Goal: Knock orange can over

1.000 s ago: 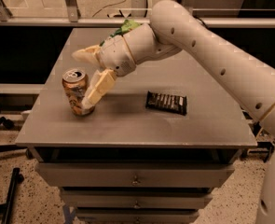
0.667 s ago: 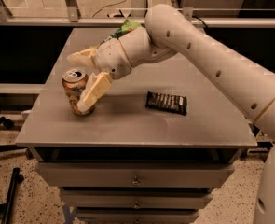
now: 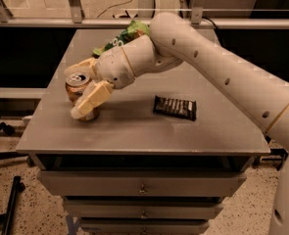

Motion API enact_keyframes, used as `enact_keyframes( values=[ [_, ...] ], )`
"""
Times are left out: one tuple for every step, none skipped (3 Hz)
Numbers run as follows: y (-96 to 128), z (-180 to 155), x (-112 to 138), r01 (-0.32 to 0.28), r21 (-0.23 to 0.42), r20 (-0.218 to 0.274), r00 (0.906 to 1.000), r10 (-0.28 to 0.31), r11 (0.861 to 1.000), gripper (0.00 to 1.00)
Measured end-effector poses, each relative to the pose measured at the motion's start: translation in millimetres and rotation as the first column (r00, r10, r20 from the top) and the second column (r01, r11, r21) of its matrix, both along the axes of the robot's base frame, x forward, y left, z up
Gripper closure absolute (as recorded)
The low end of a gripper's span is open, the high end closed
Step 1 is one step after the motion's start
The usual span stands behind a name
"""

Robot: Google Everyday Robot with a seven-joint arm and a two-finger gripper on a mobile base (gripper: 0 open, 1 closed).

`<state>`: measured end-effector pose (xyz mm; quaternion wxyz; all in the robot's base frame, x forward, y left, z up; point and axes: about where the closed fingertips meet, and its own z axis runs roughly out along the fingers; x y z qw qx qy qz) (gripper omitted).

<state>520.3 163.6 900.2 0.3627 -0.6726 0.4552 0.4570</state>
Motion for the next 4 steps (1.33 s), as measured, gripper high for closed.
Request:
enact_keyframes(
  values=[
    [-2.2,0.3,-5.6,0.011,0.002,-0.012,0.9999,-0.011,1.0,0.49],
    [-10.7,4.3,-7.6,0.031,-0.01,-0.009,0.9995,-0.031,0.999,0.8],
    [-24.8,11.7,-2.9,0.054,-0.037,0.011,0.9985,-0.053,0.998,1.0],
    [-47.1,23.8,12.0,0.064,-0.138,0.054,0.9969,-0.057,0.988,1.0]
  ],
)
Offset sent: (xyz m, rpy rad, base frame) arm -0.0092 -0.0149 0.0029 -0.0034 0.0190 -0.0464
